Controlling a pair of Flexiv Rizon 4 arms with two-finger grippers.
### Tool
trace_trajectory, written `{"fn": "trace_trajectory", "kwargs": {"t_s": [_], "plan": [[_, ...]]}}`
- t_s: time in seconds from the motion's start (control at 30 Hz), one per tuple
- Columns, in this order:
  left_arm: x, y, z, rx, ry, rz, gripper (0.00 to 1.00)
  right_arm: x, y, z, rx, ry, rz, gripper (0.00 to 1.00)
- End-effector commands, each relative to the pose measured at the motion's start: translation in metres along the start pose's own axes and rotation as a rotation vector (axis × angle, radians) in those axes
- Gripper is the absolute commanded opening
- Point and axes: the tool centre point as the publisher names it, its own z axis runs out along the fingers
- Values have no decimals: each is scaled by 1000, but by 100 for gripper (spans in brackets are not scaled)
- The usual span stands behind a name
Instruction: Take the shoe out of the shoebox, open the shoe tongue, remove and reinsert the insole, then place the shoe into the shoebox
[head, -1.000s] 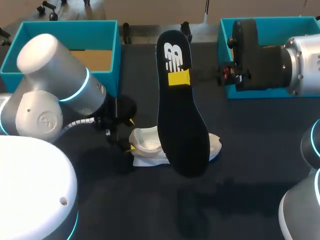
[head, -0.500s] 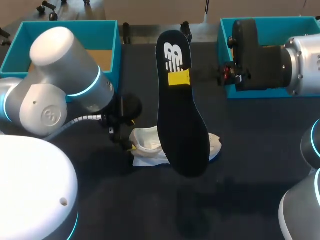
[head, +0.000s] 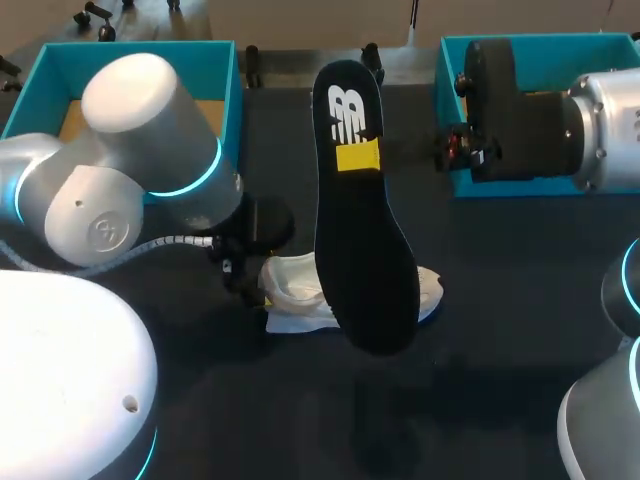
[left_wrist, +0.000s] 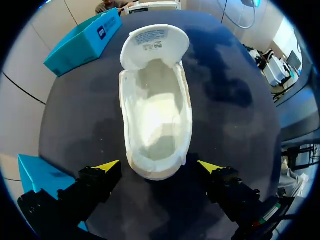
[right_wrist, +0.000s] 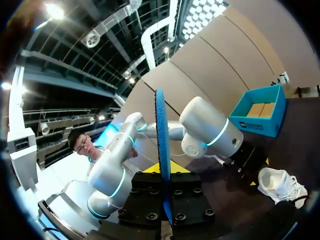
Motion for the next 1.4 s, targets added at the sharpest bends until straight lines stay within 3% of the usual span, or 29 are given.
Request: {"fn": "trace_trajectory", "kwargs": {"t_s": [0.03, 0.4, 0.6, 0.77, 1.1, 1.4], "plan": [[8, -7, -10, -73, -28, 2, 100, 0, -1, 2, -3, -1, 1, 0], [1, -19, -14, -90, -59, 5, 100, 0, -1, 2, -3, -1, 1, 0], [-6, -19, -15, -79, 26, -34, 100, 0, -1, 2, -3, -1, 1, 0], [-12, -20, -19, -98, 9, -40, 100, 0, -1, 2, -3, -1, 1, 0], [-31, -42, -37, -43, 4, -55, 100, 0, -1, 2, -3, -1, 1, 0], [-38, -65, -8, -43, -11, -34, 100, 0, -1, 2, -3, -1, 1, 0]]}}
